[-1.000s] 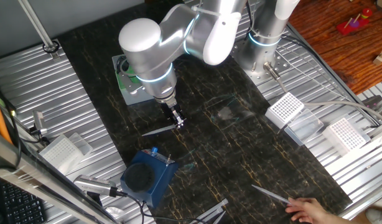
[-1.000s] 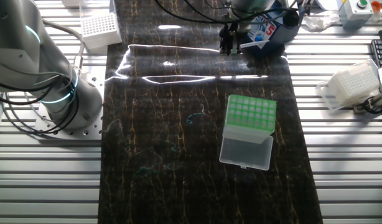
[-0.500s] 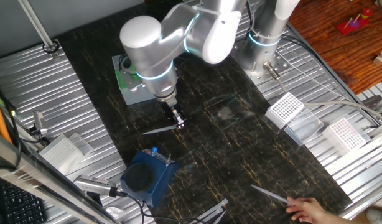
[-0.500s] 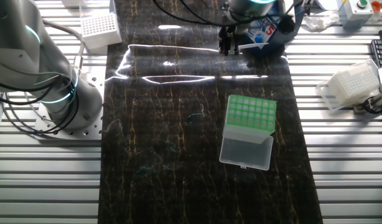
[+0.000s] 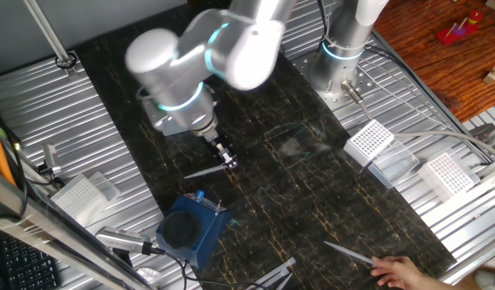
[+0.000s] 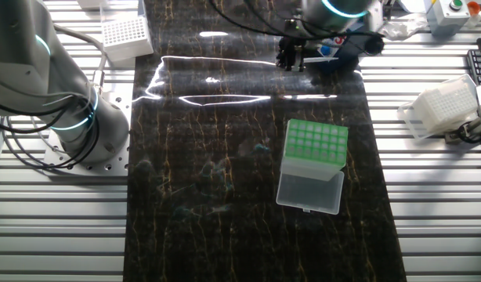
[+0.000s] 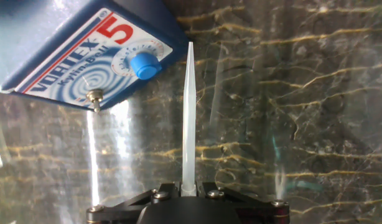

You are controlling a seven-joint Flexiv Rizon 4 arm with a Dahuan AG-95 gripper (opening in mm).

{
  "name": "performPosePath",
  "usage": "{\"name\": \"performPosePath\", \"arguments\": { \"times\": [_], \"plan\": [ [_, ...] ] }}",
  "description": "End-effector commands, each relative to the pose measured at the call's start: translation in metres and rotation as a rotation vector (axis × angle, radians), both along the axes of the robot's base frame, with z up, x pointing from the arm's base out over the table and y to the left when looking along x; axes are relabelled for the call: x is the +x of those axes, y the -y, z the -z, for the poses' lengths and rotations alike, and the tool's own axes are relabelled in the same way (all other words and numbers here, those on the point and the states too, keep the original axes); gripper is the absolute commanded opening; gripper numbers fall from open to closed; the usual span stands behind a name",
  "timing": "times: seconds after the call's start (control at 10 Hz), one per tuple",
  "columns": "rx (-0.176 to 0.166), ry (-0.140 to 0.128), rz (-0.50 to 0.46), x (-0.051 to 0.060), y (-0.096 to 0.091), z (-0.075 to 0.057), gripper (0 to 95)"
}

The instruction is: Insert a large pipette tip into the holder for large pipette tips

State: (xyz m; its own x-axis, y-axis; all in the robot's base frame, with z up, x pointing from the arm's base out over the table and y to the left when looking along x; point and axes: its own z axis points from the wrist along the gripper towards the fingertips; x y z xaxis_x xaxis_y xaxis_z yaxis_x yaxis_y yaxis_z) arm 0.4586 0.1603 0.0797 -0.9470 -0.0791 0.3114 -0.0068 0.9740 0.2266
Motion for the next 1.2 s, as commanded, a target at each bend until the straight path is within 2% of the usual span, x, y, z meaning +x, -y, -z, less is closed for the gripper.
{"name": "performPosePath", "arguments": {
  "times": [0.1,0.4,0.9,1.2],
  "plan": [
    [-0.002,-0.046,-0.025,-0.0012,0.0000,0.0003,0.0],
    [-0.001,-0.055,-0.027,-0.0012,0.0001,0.0003,0.0],
    [0.009,-0.158,-0.045,-0.0012,0.0001,0.0003,0.0],
    [0.001,-0.172,-0.038,-0.0012,0.0001,0.0003,0.0]
  ]
}}
